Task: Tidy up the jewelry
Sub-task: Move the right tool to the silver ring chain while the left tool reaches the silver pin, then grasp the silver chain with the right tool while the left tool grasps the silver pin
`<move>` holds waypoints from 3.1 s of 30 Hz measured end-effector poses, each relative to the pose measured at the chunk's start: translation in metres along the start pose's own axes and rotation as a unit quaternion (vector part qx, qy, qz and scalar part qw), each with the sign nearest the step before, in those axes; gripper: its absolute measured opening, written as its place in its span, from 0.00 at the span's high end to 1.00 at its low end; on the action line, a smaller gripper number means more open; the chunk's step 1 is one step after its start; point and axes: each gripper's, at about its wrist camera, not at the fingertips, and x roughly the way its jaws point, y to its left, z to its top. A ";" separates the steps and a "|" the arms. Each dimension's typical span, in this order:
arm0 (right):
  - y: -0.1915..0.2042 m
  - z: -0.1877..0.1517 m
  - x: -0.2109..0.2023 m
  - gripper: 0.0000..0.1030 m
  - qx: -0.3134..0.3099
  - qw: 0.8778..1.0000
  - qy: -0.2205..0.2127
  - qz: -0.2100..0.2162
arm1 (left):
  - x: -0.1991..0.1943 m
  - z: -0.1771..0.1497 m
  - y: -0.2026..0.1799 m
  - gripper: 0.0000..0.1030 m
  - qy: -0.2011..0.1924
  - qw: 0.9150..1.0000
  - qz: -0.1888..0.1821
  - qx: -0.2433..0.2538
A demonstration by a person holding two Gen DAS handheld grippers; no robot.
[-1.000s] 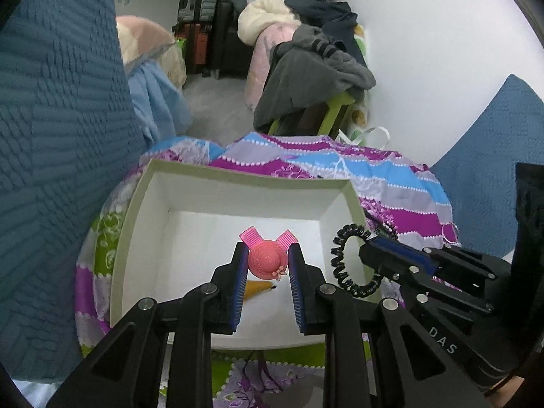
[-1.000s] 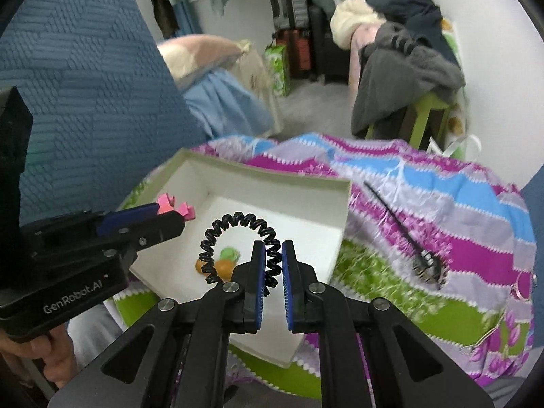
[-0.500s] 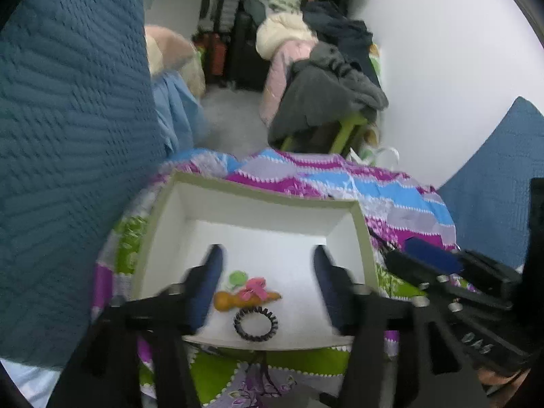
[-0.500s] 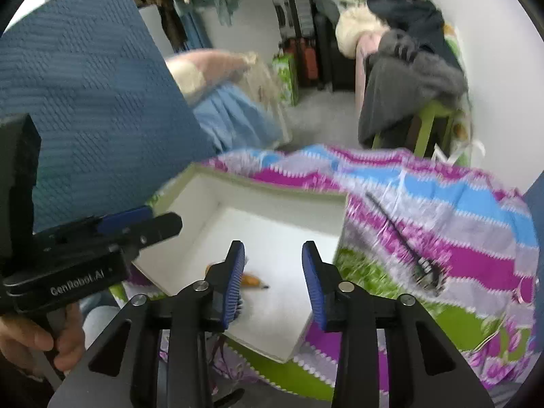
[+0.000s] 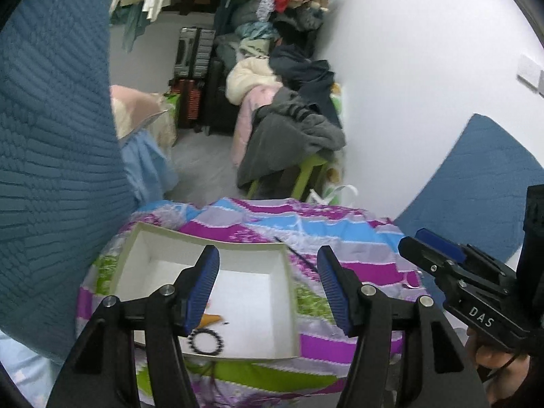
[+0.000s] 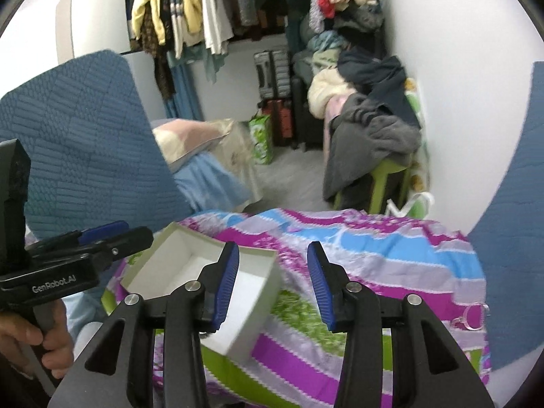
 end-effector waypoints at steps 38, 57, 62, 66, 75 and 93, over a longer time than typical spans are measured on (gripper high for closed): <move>-0.190 -0.158 -0.007 0.61 0.127 0.981 0.078 -0.125 | 0.124 -0.100 -0.137 0.47 0.101 0.989 -0.104 0.033; -0.247 -0.200 0.072 0.62 0.182 0.963 0.158 -0.119 | 0.235 -0.150 -0.118 0.70 0.196 0.977 -0.062 0.049; -0.258 -0.203 0.082 0.68 0.191 0.957 0.166 -0.140 | 0.248 -0.156 -0.122 0.74 0.201 0.975 -0.062 0.072; -0.262 -0.205 0.090 0.77 0.185 0.955 0.172 -0.154 | 0.254 -0.159 -0.123 0.82 0.203 0.974 -0.058 0.079; -0.249 -0.202 0.087 0.95 0.181 0.960 0.177 -0.119 | 0.257 -0.161 -0.125 0.97 0.207 0.973 -0.053 0.086; -0.190 -0.154 0.040 0.95 0.143 0.982 0.102 -0.063 | 0.178 -0.125 -0.114 0.98 0.144 0.987 -0.069 0.027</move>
